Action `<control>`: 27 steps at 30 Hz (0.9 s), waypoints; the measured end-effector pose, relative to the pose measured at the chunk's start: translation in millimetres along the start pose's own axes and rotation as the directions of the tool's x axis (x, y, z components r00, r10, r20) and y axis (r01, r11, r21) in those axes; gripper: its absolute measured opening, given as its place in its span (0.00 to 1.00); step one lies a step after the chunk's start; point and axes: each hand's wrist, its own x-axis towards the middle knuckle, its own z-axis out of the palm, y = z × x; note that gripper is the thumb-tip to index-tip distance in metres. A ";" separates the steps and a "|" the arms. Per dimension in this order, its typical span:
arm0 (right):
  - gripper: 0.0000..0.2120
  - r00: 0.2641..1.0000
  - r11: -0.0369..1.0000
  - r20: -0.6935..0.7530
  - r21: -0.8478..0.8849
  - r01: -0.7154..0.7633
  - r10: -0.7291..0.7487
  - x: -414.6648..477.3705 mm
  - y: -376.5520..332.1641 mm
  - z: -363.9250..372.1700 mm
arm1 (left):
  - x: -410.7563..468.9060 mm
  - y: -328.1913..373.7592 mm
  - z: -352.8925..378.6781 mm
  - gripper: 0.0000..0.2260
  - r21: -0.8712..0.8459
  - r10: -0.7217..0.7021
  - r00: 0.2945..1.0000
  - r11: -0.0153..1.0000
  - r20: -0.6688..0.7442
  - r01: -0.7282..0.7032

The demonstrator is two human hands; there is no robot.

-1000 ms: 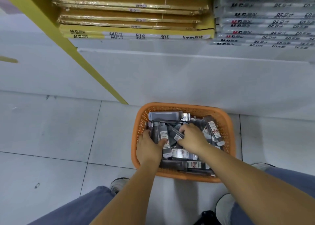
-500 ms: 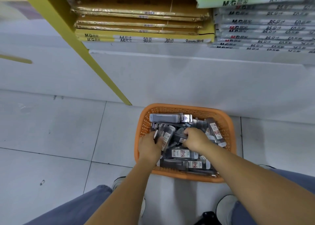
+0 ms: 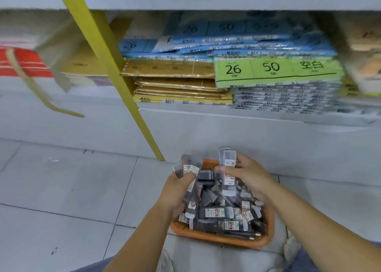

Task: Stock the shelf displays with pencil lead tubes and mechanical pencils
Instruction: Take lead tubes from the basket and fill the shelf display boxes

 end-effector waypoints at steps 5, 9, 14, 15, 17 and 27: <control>0.12 0.978 0.972 0.002 0.117 0.205 -0.206 -38.6 -71.7 -10.7 | -36.6 50.8 36.9 0.14 -0.110 0.098 0.978 0.991 0.187 -0.079; 0.08 0.945 0.945 -0.054 0.050 0.325 -0.322 -65.5 -123.1 -28.6 | -62.4 97.1 54.2 0.14 -0.109 0.214 0.943 0.975 0.256 -0.192; 0.02 0.873 0.876 -0.075 -0.065 0.478 -0.482 -94.1 -179.0 -38.0 | -91.6 152.8 71.2 0.07 0.066 0.365 0.868 0.911 0.337 -0.408; 0.02 0.864 0.865 -0.063 -0.098 0.492 -0.499 -97.5 -190.4 -40.6 | -96.5 164.7 73.3 0.08 0.093 0.381 0.860 0.896 0.340 -0.434; 0.05 0.867 0.863 -0.005 -0.098 0.495 -0.498 -106.7 -212.1 -45.2 | -102.4 185.0 74.6 0.09 0.099 0.401 0.848 0.883 0.345 -0.458; 0.08 0.850 0.832 0.113 -0.172 0.527 -0.515 -118.6 -249.6 -57.6 | -98.7 214.3 55.6 0.13 -0.057 0.541 0.821 0.839 0.184 -0.541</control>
